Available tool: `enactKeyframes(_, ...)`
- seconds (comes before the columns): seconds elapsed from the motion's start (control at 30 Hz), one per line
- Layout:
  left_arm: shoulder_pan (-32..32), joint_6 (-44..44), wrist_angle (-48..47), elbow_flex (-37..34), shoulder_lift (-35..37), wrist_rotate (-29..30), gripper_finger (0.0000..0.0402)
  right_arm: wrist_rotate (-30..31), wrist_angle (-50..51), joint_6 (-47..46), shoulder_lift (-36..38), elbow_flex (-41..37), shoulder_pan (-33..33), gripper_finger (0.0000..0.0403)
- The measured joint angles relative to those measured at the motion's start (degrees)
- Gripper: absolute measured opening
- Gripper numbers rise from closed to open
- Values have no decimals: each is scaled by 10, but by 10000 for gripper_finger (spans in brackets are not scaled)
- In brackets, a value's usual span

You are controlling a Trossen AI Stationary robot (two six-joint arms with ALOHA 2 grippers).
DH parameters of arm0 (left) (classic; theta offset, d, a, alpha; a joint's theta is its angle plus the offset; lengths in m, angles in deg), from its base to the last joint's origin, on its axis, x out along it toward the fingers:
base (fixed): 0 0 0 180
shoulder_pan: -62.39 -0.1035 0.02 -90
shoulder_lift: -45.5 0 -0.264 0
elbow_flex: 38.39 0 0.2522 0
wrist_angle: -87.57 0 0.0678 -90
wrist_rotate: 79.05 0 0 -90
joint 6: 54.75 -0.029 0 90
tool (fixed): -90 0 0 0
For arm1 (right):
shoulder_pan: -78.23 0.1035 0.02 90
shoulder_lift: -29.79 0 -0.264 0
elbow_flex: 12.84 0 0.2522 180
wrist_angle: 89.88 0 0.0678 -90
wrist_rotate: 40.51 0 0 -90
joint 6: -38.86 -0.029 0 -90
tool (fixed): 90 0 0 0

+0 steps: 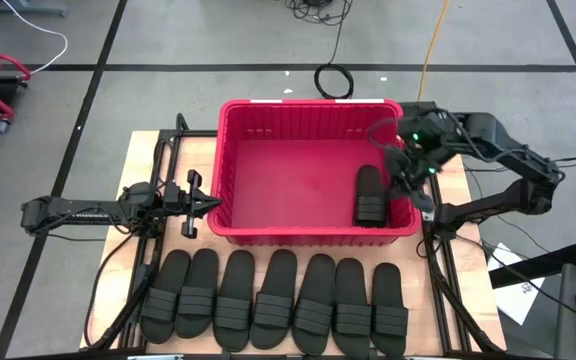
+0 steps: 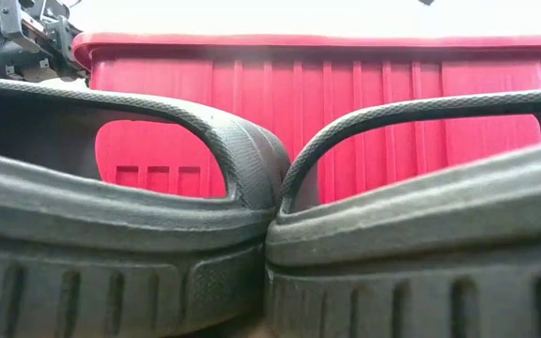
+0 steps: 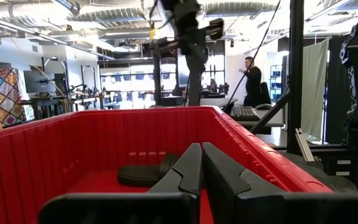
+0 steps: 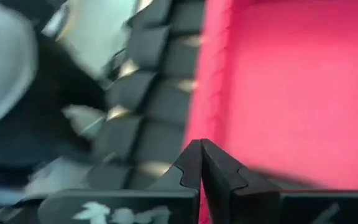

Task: Pick and place slides into bin
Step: Put the black slide into the red bin

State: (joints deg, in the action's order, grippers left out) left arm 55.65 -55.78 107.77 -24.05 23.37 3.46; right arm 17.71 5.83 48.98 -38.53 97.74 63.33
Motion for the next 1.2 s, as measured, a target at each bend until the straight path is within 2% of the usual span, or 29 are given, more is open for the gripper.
enactKeyframes(0.1,0,-1,0,0,0,0,21,-21,47,-45,14,4,58,0)
enactKeyframes(0.17,0,-1,0,0,0,0,21,-14,66,-90,22,2,103,0)
enactKeyframes(0.37,0,-1,0,0,0,0,21,53,73,-200,35,-30,244,0)
enactKeyframes(0.53,0,-2,-4,0,0,0,21,109,69,-251,47,-109,332,0)
enactKeyframes(0.6,0,-1,-7,1,0,0,21,103,46,-272,56,-162,357,0)
enactKeyframes(0.67,0,-1,-8,1,1,0,21,60,4,-303,74,-229,379,0)
enactKeyframes(0.77,0,0,-9,1,1,0,21,-11,-110,-373,109,-337,416,0)
enactKeyframes(0.83,0,1,-10,1,1,-3,21,-3,-201,-430,136,-394,443,0)
enactKeyframes(0.9,0,1,-10,1,0,-2,21,33,-260,-473,151,-435,474,0)
enactKeyframes(1.0,0,1,-12,1,0,0,21,124,-308,-511,149,-470,516,0)
enactKeyframes(1.2,0,-2,-13,1,0,0,21,295,-283,-556,119,-470,584,0)
